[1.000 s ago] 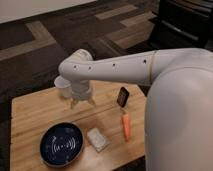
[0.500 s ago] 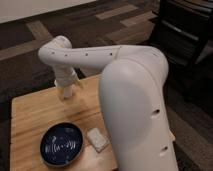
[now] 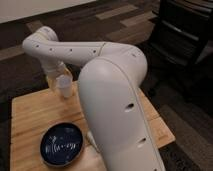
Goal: Pick up the ceramic cup
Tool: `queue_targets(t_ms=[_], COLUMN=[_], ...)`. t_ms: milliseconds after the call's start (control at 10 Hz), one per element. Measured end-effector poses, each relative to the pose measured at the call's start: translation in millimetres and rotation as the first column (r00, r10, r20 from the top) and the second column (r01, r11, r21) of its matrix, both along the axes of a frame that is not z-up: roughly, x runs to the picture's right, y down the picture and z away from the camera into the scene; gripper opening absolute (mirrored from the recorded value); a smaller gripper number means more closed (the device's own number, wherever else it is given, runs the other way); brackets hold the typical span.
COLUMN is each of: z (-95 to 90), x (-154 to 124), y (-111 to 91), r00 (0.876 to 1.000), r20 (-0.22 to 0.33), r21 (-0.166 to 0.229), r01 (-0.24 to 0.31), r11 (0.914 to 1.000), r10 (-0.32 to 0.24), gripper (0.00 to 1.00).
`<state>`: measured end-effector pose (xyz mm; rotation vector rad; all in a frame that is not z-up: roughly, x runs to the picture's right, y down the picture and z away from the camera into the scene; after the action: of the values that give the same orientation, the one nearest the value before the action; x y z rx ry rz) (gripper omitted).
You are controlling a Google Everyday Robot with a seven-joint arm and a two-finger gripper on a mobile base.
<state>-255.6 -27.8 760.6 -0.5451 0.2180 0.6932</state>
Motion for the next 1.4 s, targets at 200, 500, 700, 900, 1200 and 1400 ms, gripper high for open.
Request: queue_targets(t_ms=[200,500,700,900,1200,1400], z=[10.2,21.5,32.4,44.4,72.1,84.0], x=[-18.4,-27.0,-26.2,-30.7,-21.2,-15.4], y=[1.4,2.8,6.5,11.8,25.2,32.0], r00=[0.998,0.996,0.996,0.994,0.994,0.994], r20=[0.057,0.087,0.093,0.113,0.113,0.108], r21=[-0.014,-0.035,-0.051,-0.061,-0.078,-0.077], r01=[0.03,0.029,0.018,0.015,0.014,0.028], r11=[0.9995,0.999,0.9985,0.998,0.9968,0.9967], r10=[-0.029,-0.026,-0.013,-0.008,-0.005,-0.019], gripper=[0.65,0.65,0.65,0.65,0.64,0.41])
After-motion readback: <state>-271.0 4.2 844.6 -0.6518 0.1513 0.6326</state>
